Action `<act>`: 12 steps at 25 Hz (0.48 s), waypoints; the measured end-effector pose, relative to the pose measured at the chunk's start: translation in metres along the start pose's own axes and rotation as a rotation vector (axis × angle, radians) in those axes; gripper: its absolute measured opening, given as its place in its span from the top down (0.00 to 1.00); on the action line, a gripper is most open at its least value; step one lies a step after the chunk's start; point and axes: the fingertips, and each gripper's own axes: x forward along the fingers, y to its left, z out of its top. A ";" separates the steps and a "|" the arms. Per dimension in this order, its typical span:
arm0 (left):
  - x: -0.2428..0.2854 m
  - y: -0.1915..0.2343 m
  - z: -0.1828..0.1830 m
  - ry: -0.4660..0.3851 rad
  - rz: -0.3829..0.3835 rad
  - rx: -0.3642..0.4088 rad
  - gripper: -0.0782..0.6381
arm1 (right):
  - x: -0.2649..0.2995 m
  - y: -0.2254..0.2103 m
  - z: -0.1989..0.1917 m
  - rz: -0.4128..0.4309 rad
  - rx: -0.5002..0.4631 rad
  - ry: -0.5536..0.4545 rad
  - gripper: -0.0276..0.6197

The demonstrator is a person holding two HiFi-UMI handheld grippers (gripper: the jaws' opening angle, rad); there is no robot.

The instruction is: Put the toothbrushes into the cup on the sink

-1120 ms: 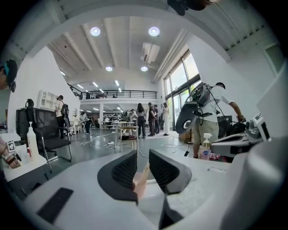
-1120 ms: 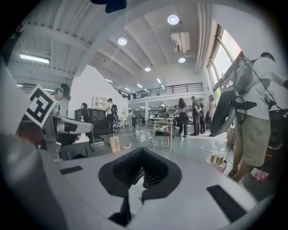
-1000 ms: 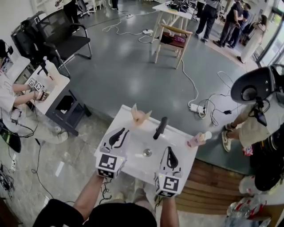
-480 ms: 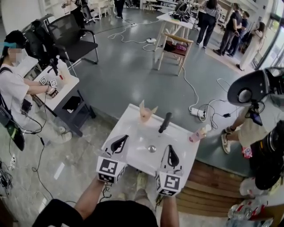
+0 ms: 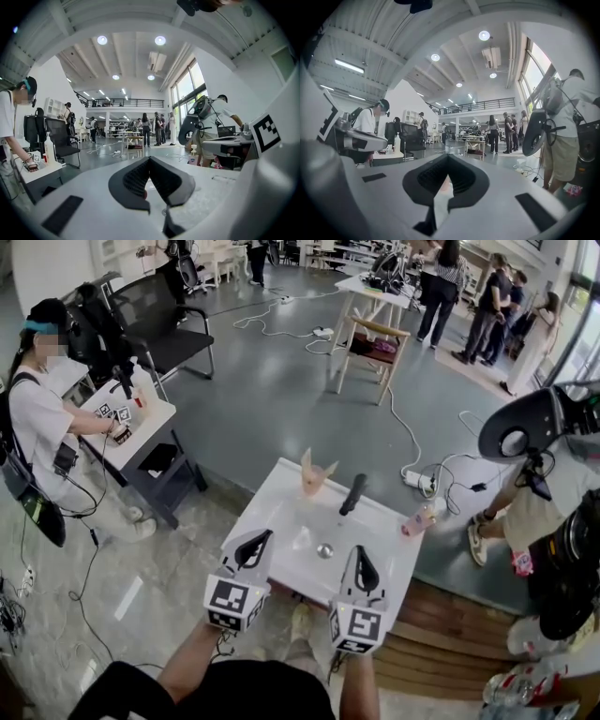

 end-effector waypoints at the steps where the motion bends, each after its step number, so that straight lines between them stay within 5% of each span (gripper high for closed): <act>1: -0.001 0.000 -0.001 0.002 -0.001 0.002 0.89 | -0.001 0.000 0.000 -0.001 -0.001 -0.001 0.96; 12: -0.004 -0.007 0.007 -0.019 -0.005 0.007 0.89 | -0.008 -0.002 0.001 0.007 -0.007 -0.004 0.96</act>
